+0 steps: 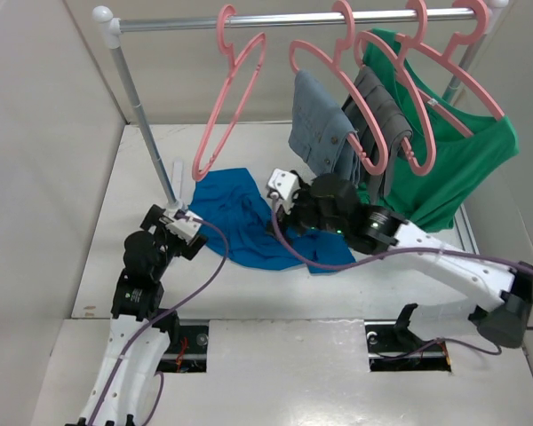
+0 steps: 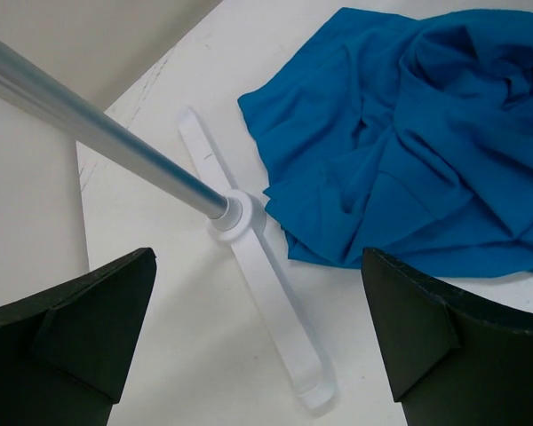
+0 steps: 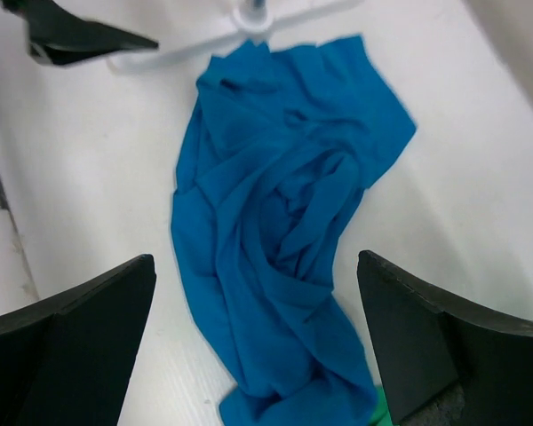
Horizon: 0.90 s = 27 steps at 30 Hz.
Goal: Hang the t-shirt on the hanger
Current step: Move the tshirt to the center of the board
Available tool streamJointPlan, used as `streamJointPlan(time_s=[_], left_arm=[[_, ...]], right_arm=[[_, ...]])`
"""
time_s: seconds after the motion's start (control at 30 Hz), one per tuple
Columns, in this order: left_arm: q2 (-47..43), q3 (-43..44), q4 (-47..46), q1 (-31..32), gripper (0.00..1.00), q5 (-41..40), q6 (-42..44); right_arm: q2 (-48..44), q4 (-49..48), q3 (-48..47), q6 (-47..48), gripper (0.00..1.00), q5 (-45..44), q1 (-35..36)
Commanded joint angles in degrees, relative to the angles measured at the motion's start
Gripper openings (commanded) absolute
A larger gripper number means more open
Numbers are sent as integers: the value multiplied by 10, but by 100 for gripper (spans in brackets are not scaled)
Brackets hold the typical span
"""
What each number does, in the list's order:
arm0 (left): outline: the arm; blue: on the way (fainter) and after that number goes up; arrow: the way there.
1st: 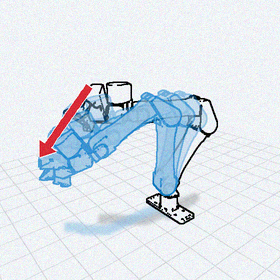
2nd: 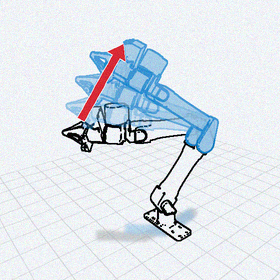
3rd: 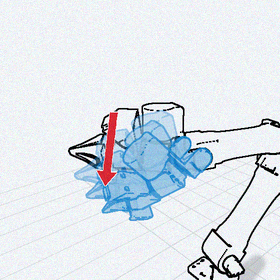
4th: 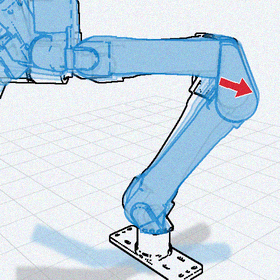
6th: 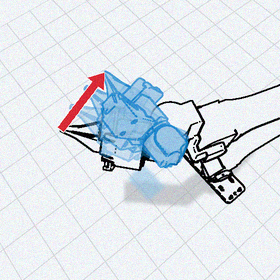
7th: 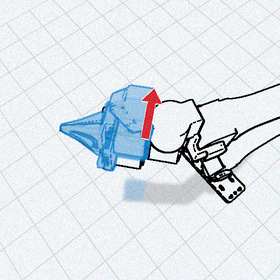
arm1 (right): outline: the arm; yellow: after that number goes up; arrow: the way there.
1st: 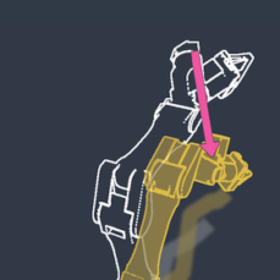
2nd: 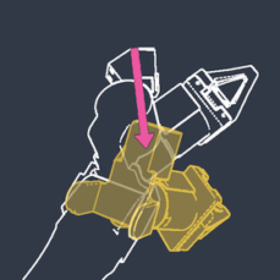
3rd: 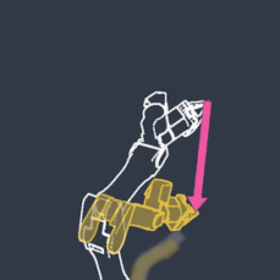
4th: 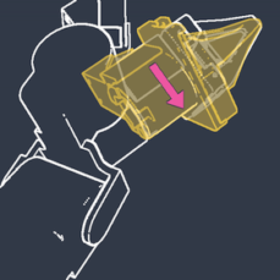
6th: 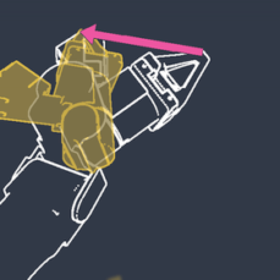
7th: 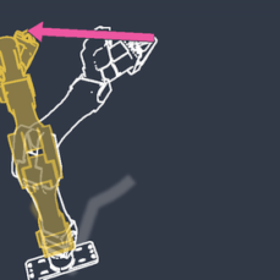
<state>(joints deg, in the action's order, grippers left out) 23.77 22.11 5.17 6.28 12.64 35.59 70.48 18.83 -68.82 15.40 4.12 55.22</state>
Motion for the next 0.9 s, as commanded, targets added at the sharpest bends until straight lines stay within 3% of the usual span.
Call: streamJointPlan(time_s=[0.0, 0.3, 0.5, 0.57, 0.7, 0.73, 0.77, 0.87], left_arm=[[-5, 14, -1, 0, 100, 5, 9], [-5, -4, 18, 0, 97, -14, 21], [53, -9, 30, 0, 99, -31, 34], [72, -9, 25, 0, 99, -46, 34], [97, -9, -5, 0, 99, -61, 24], [97, -9, -10, 0, 99, -61, 24], [97, -9, -22, 0, 99, -61, 29], [102, -15, -38, 0, 99, -33, 34]], right_arm=[[75, -15, -29, 2, 100, 12, 5], [226, -107, -34, -5, 100, 74, -20], [370, -114, -90, 2, 88, 141, -45], [413, -114, -112, 2, 80, 175, -45], [457, -105, -125, -5, 41, 190, -45], [457, -100, -125, 8, 30, 190, -45], [457, -93, -125, 21, 3, 196, -40], [428, -77, -99, 101, 0, 236, -13]])
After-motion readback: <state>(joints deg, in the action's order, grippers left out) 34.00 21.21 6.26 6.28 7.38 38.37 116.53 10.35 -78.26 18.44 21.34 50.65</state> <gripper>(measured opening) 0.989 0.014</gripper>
